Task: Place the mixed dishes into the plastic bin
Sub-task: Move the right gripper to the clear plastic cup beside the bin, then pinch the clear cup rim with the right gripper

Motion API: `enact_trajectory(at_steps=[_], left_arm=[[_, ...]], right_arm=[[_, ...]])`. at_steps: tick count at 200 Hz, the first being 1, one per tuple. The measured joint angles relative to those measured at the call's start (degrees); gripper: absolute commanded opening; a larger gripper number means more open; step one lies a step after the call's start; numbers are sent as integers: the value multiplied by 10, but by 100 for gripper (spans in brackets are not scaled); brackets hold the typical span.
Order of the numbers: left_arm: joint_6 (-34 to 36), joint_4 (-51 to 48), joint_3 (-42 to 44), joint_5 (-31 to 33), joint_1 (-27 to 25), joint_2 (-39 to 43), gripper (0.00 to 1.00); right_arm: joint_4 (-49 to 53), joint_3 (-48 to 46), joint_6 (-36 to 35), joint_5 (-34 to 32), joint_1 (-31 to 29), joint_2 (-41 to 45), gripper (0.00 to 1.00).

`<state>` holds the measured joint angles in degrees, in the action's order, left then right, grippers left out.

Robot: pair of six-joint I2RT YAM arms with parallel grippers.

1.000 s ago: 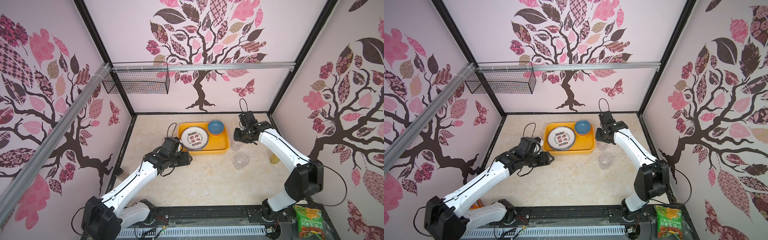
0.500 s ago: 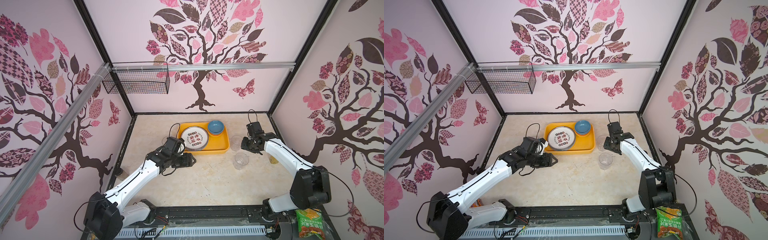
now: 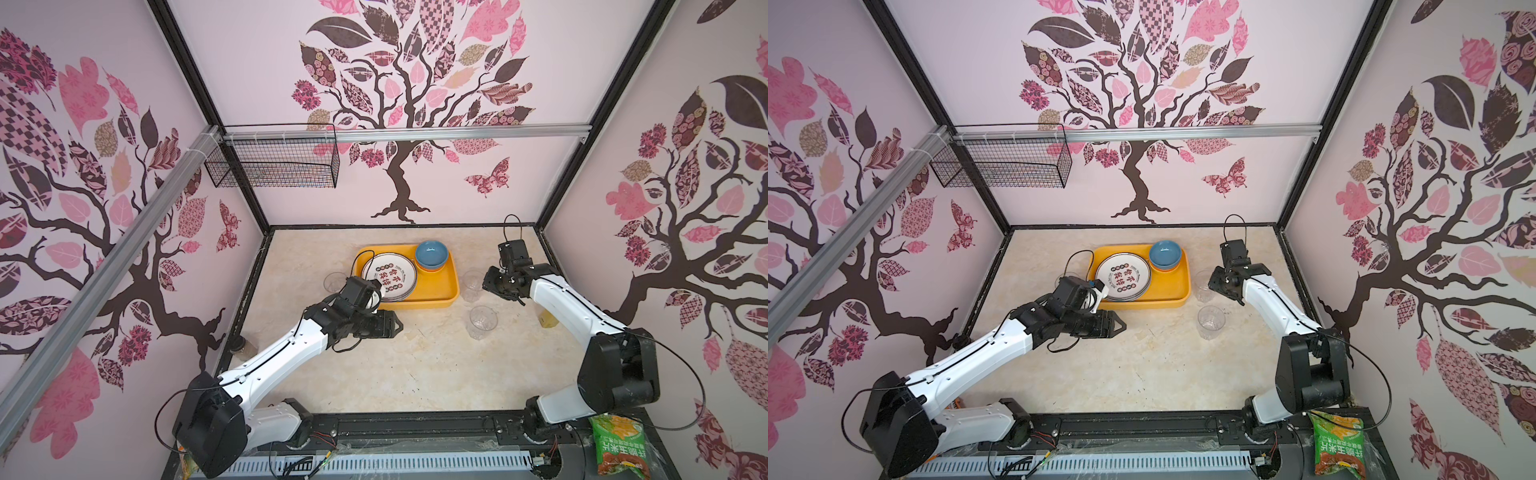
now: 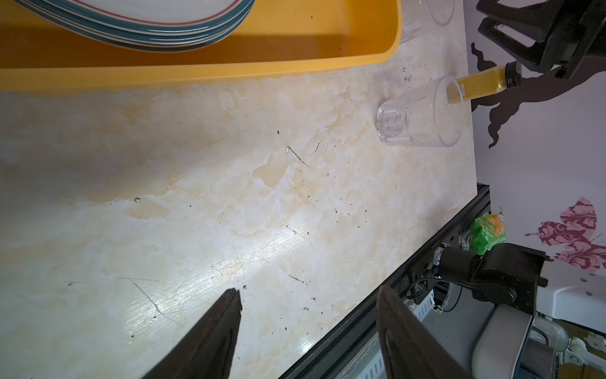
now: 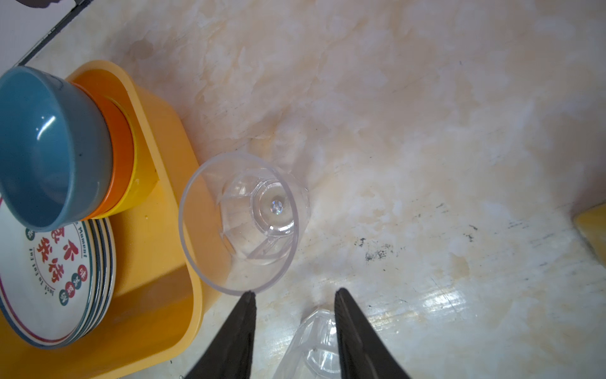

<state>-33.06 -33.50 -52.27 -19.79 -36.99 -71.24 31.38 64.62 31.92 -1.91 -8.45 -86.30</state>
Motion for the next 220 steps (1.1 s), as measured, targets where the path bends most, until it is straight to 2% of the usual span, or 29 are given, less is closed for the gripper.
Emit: enact_trajectory(at_steps=[96,220], left_arm=[[0,9,0,0,0,-5,69],[-1,9,0,0,0,-11,70]], right_arm=[[-10,30,2,7,4,-71,40],[-12,54,2,15,8,-131,22]])
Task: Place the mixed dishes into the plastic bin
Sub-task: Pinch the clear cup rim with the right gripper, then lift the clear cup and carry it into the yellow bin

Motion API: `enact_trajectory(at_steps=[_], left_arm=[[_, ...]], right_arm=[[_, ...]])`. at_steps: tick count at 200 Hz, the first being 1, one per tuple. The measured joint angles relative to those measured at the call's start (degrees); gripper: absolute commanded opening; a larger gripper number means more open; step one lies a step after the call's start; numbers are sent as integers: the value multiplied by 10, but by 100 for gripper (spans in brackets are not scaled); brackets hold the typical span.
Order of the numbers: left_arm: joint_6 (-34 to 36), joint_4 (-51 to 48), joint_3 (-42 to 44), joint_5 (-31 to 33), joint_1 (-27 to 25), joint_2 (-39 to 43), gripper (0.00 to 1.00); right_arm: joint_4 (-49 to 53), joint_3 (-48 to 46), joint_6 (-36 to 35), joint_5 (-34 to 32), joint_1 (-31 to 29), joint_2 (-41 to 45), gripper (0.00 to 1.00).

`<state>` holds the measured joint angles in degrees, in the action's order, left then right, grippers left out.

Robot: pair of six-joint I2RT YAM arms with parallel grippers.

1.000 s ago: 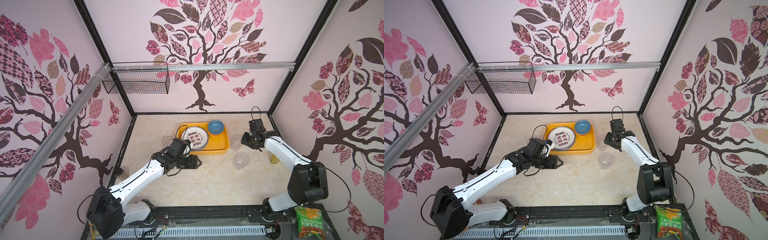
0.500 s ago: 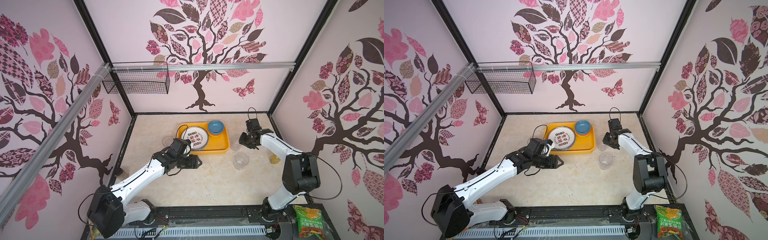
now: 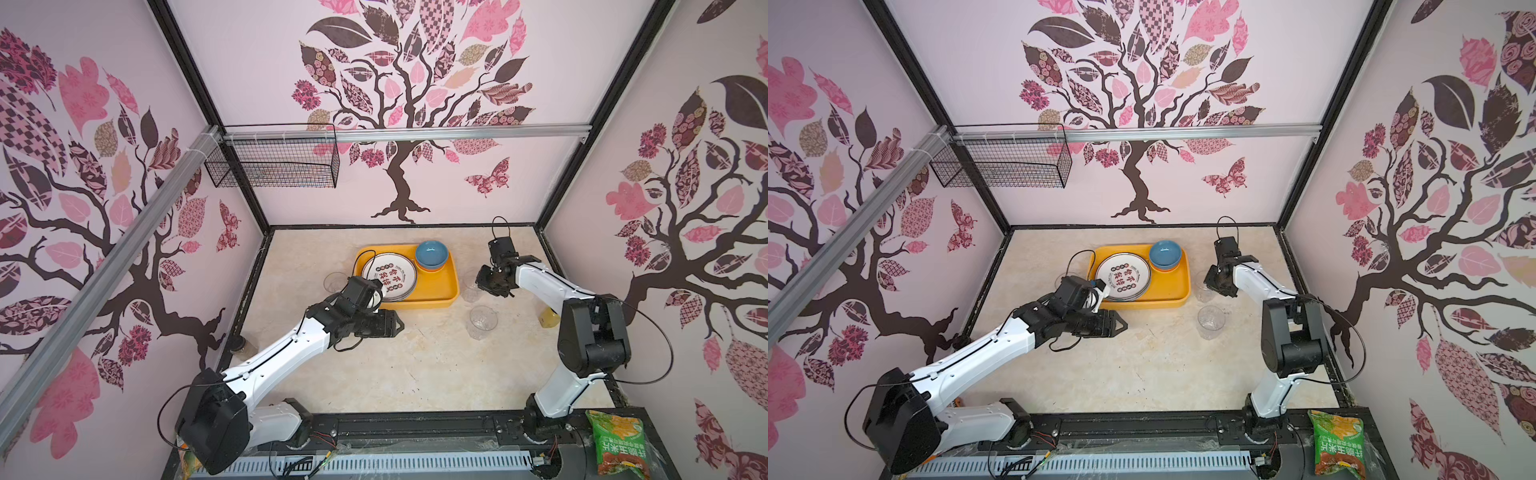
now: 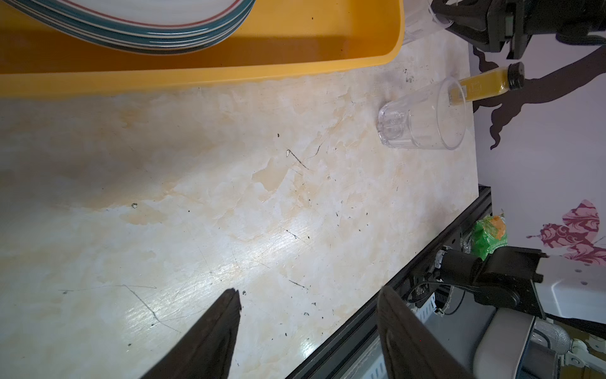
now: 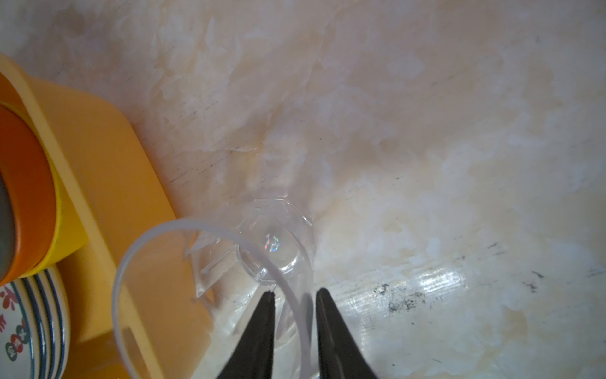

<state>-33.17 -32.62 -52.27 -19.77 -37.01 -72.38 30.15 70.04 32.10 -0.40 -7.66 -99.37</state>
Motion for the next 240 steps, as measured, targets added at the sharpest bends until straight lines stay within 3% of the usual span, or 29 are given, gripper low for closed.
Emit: enact_trajectory(at_steps=[59,121,240], left_arm=[[0,0,0,0,0,0,70],[0,0,0,1,0,0,69],[-12,0,0,17,13,27,69]], right_arm=[[1,1,0,-3,3,-4,12],[22,22,-5,-13,3,-7,7],[88,79,-18,-13,3,3,7]])
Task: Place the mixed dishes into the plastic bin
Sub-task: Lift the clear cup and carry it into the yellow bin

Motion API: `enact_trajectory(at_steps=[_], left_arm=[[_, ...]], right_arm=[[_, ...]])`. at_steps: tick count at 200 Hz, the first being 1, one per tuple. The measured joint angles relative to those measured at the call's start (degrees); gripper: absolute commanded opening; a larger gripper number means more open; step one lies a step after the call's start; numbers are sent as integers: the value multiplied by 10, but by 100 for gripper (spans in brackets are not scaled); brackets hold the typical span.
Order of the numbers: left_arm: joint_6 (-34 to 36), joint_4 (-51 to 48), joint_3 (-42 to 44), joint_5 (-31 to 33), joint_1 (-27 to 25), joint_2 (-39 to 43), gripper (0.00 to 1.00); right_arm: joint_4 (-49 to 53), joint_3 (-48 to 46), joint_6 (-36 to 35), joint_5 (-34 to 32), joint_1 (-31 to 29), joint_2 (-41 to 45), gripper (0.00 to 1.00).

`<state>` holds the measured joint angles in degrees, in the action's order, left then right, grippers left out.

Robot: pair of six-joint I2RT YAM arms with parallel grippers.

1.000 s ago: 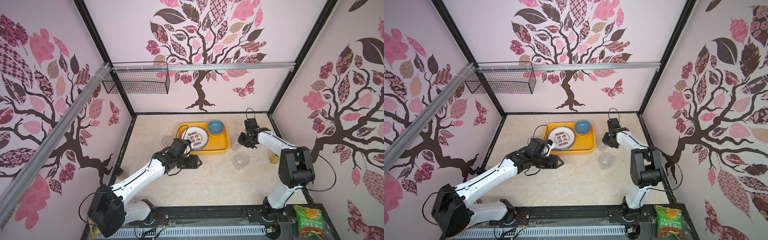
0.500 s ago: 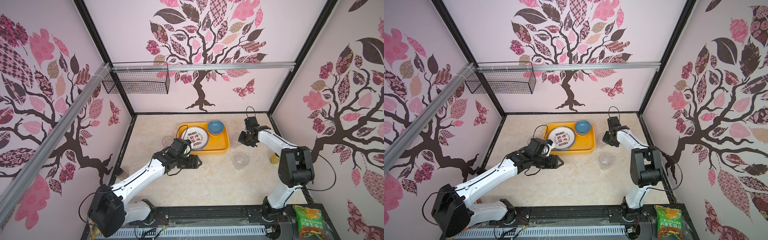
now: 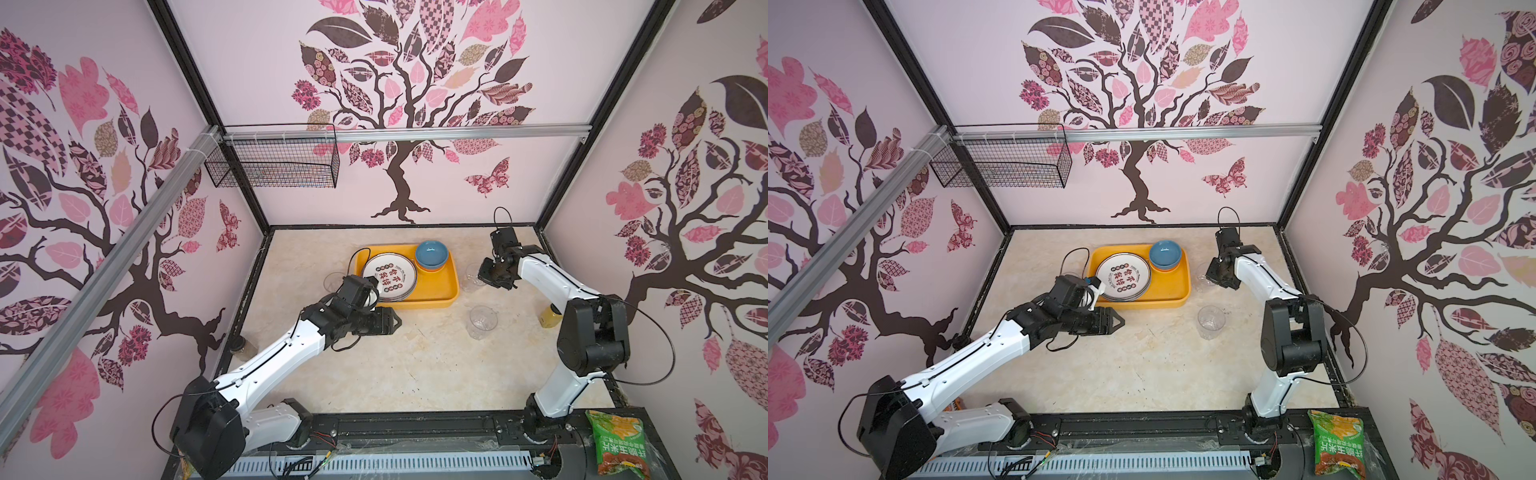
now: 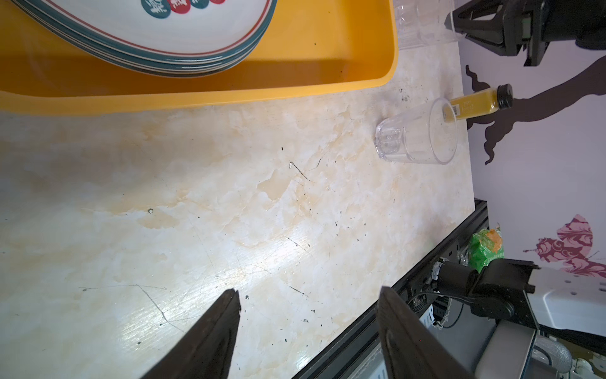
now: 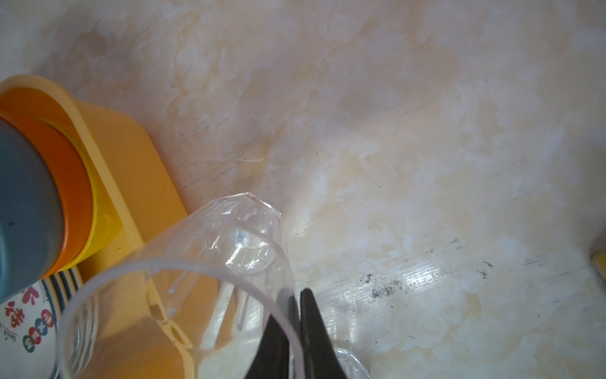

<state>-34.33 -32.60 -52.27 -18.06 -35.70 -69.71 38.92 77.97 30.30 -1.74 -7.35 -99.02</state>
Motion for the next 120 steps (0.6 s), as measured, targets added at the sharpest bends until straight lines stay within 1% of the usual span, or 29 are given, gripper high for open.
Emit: enact_trajectory(at_steps=[68,120], left_arm=[[-8,5,9,3,23,15,70],[-17,9,16,12,29,29,70]], right_arm=[[52,74,-16,21,-8,23,7],[88,121,-34,32,-47,22,7]])
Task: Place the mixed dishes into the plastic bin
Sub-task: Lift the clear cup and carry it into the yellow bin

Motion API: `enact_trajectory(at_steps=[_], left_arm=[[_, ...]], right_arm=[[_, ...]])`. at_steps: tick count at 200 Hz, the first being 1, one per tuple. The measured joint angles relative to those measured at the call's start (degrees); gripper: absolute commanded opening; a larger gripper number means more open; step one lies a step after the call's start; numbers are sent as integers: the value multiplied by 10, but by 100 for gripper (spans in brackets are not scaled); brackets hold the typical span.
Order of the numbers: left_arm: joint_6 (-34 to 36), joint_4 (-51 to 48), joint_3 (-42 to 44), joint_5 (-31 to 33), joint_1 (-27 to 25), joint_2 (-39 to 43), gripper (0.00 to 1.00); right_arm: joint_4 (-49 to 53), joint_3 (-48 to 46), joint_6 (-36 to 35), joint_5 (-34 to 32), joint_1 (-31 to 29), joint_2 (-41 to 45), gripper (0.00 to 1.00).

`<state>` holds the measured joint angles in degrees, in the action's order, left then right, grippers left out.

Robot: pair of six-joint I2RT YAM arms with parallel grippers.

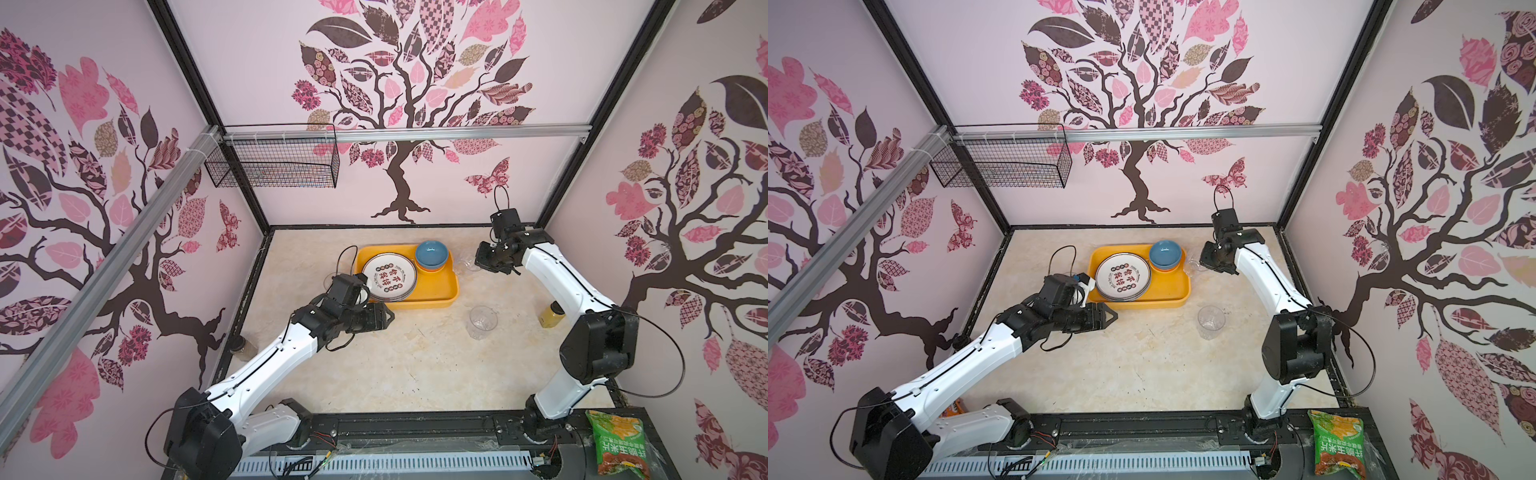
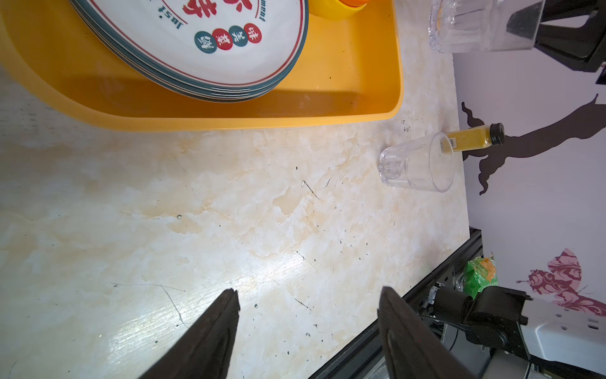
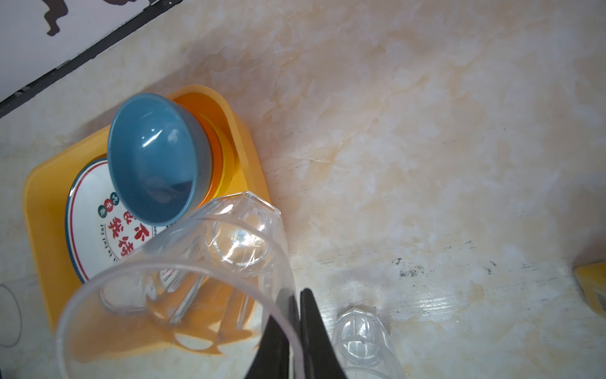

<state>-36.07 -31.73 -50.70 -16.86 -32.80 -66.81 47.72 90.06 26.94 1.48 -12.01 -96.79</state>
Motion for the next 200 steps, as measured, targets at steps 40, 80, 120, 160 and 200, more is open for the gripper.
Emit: enact_trajectory(at_steps=[40,80,120,160,200], left_arm=[[-2,2,3,1,1,1,71],[-5,6,5,1,1,1,71],[-9,9,9,1,1,1,70],[-13,15,10,1,1,0,71],[-14,18,11,0,1,0,71]], right_arm=[[16,27,-10,3,-32,-5,7],[23,33,-15,10,-51,-18,7],[28,33,-20,12,-65,-39,6],[31,33,-28,16,-75,-50,6],[31,33,-30,19,-78,-70,6]])
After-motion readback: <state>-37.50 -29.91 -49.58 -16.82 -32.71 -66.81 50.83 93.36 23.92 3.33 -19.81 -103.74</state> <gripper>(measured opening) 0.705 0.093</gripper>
